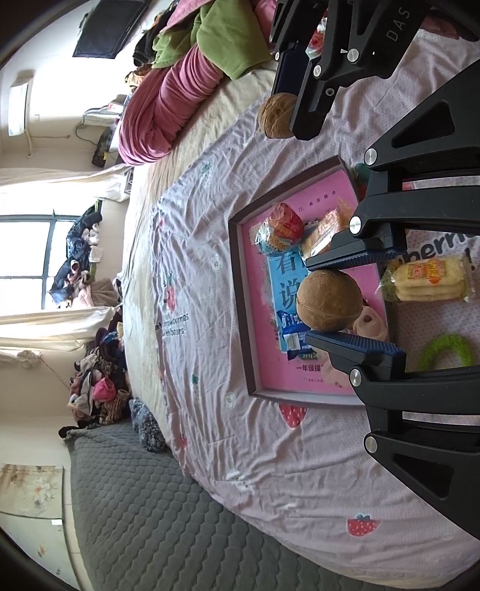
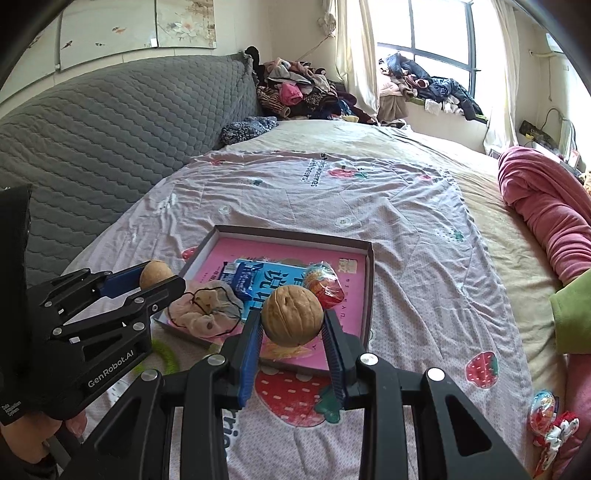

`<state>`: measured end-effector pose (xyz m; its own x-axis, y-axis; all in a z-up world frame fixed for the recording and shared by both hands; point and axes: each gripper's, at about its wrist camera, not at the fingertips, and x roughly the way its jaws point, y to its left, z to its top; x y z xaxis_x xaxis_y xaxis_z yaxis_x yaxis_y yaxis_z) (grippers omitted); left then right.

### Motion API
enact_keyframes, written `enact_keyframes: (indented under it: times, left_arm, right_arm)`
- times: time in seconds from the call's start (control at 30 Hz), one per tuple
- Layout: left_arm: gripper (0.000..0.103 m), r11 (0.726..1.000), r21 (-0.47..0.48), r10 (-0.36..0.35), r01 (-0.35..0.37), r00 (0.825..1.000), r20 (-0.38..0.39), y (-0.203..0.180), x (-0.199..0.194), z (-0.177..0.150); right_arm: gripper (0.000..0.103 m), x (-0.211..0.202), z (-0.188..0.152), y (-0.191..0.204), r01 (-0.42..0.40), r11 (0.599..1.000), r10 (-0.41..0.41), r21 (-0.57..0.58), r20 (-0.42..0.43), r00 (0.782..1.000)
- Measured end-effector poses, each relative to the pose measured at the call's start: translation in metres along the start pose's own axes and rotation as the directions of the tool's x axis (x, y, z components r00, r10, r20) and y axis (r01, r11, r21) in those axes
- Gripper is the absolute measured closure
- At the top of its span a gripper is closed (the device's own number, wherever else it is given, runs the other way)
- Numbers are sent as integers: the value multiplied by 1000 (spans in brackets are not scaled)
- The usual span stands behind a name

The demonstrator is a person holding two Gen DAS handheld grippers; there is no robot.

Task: Organize objects
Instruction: 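Lift the walnut with the left gripper and carry it over the tray, then lower the walnut into the tray with the left gripper while the right gripper releases its walnut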

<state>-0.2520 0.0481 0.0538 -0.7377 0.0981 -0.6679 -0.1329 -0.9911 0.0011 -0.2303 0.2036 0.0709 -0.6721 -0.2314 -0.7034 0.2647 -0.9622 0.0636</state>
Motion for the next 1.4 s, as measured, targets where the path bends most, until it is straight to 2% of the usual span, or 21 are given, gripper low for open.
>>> enact_keyframes:
  times: [0.7,1.4]
  left_arm:
    - [69,1000,17,-12,14,996,-86,-13,87,-21]
    - [69,999,32,5,-1,992,-123,-16,121,-29]
  right_arm:
    - [70,84,-18,-28,8,1000,-6,18,-89,996]
    - [69,135,-25,-41,42,999,-39,18,-162,986]
